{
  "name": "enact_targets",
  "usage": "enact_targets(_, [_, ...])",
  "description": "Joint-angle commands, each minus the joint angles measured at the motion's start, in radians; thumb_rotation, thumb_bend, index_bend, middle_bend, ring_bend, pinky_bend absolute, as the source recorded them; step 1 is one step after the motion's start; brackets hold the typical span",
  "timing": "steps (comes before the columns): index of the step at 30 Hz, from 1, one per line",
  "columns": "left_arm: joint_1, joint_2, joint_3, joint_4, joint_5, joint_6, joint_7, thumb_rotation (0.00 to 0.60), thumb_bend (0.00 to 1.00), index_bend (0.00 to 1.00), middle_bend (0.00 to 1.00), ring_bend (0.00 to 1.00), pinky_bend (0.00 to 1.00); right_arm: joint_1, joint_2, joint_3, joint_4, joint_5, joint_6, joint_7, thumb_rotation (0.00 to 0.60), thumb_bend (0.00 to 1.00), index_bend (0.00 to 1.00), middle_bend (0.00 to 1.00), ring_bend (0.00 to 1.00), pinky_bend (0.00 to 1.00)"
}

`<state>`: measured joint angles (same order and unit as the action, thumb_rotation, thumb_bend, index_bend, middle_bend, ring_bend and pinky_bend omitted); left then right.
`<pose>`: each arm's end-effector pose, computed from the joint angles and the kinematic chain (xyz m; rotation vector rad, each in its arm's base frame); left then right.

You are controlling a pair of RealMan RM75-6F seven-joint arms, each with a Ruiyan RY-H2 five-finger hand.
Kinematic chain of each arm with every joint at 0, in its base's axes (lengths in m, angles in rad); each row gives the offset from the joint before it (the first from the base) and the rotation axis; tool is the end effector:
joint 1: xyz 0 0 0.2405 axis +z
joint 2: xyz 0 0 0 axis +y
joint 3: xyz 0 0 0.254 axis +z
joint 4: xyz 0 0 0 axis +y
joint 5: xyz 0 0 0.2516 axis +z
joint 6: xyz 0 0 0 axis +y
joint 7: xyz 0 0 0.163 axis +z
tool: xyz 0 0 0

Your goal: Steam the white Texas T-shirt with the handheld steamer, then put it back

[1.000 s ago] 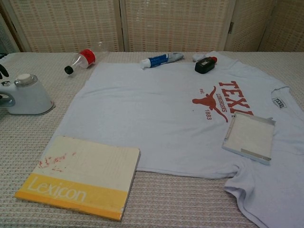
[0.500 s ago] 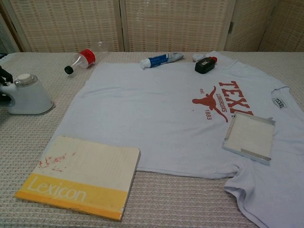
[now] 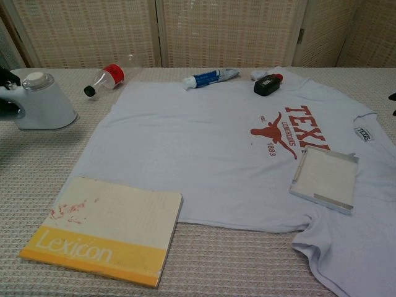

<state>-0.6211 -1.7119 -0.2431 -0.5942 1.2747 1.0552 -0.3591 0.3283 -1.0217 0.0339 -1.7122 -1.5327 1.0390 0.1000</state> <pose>-0.3337 0.4455 0.0495 -1.3028 -0.9337 -1.0170 -0.2839 -0.2568 0.0726 1.7836 -1.1321 0.8128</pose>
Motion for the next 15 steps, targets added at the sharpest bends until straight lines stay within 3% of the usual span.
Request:
enact_targets(1, [0.008, 0.062, 0.000, -0.116, 0.045, 0.084, -0.013, 0.600, 0.34, 0.90, 1.00, 0.92, 0.68, 0.058, -0.023, -0.013, 0.024, -0.053, -0.054, 0.057, 0.418, 0.62, 0.00, 0.12, 0.00, 0.00])
enact_targets(5, [0.007, 0.124, -0.001, -0.282, 0.072, 0.132, 0.041, 0.600, 0.35, 0.90, 1.00, 0.92, 0.68, 0.121, -0.060, -0.014, 0.060, -0.085, -0.114, 0.105, 0.358, 0.81, 0.00, 0.11, 0.00, 0.00])
enact_targets(8, [-0.002, 0.156, -0.003, -0.406, 0.083, 0.145, 0.114, 0.600, 0.36, 0.90, 1.00, 0.92, 0.68, 0.171, -0.102, -0.007, 0.098, -0.089, -0.162, 0.123, 0.355, 0.87, 0.00, 0.11, 0.00, 0.00])
enact_targets(15, [-0.054, 0.156, -0.012, -0.570, 0.075, 0.098, 0.257, 0.600, 0.36, 0.89, 1.00, 0.92, 0.68, 0.287, -0.222, 0.013, 0.201, -0.095, -0.256, 0.159, 0.346, 0.90, 0.00, 0.07, 0.00, 0.00])
